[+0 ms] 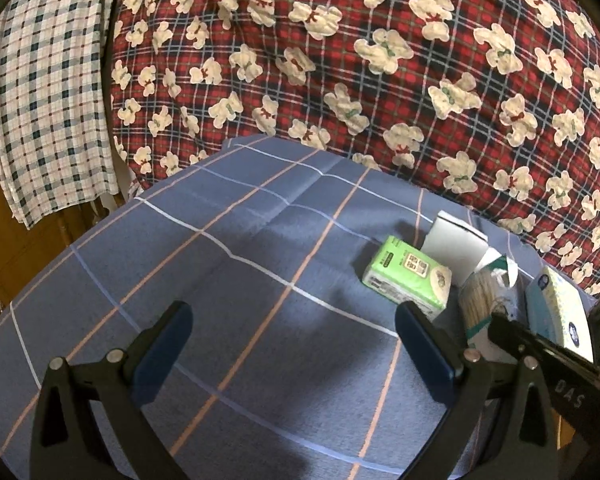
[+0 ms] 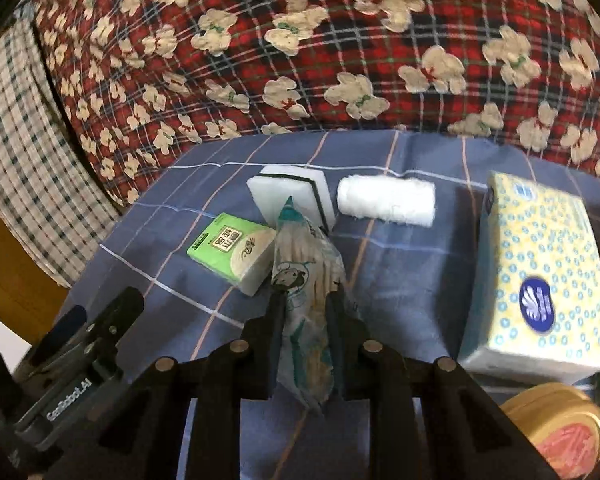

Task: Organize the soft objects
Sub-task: 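Grasp the green tissue pack with the left tool while the right tool holds the wipes packet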

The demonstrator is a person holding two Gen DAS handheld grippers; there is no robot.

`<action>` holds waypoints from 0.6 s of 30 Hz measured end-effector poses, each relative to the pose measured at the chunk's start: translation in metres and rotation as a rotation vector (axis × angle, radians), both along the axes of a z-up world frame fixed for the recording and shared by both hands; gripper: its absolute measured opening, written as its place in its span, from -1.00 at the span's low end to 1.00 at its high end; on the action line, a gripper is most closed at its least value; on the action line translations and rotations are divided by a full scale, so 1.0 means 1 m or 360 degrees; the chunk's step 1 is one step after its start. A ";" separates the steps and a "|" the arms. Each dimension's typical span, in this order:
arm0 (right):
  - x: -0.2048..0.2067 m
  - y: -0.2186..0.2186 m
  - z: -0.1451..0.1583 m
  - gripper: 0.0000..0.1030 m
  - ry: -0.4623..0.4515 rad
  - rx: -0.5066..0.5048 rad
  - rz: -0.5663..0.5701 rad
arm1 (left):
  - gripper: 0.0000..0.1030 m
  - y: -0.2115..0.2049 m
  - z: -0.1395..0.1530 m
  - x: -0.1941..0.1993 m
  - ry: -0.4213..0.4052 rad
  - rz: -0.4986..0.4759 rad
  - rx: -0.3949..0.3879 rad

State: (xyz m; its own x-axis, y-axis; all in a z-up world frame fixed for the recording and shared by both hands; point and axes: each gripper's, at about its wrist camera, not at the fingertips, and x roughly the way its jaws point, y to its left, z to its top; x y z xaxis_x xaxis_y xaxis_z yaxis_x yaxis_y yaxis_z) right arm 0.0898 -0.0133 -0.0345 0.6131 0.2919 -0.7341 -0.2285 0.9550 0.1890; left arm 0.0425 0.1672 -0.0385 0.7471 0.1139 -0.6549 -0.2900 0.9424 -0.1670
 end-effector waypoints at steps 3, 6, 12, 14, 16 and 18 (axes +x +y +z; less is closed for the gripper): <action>0.006 0.009 -0.007 -0.11 0.0014 -0.0138 -0.0028 | 0.99 0.000 0.000 0.000 0.0005 -0.0005 0.0002; 0.009 -0.001 -0.018 0.03 0.0044 -0.0076 -0.0100 | 0.99 -0.001 -0.001 0.001 0.0014 -0.0015 0.0008; -0.010 -0.009 -0.010 -0.22 -0.0101 0.0048 -0.0050 | 0.99 0.001 -0.004 0.003 0.0042 -0.0015 -0.0013; -0.024 -0.007 0.000 -0.22 -0.0207 0.0040 -0.0030 | 0.99 -0.001 -0.004 0.004 0.0047 -0.0033 -0.0010; -0.042 -0.010 0.012 -0.22 -0.0321 0.0043 -0.0027 | 0.99 -0.003 -0.003 0.004 0.0042 -0.0060 -0.0011; -0.056 -0.014 0.019 -0.22 -0.0398 0.0042 -0.0040 | 0.99 -0.007 -0.002 0.005 0.0034 -0.0111 -0.0008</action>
State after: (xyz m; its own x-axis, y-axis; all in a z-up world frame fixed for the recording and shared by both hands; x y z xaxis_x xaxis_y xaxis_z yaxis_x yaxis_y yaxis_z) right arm 0.0342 -0.0275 -0.0160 0.7822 0.2911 -0.5508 -0.2474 0.9566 0.1542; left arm 0.0475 0.1603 -0.0409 0.7388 0.0587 -0.6714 -0.2274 0.9595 -0.1664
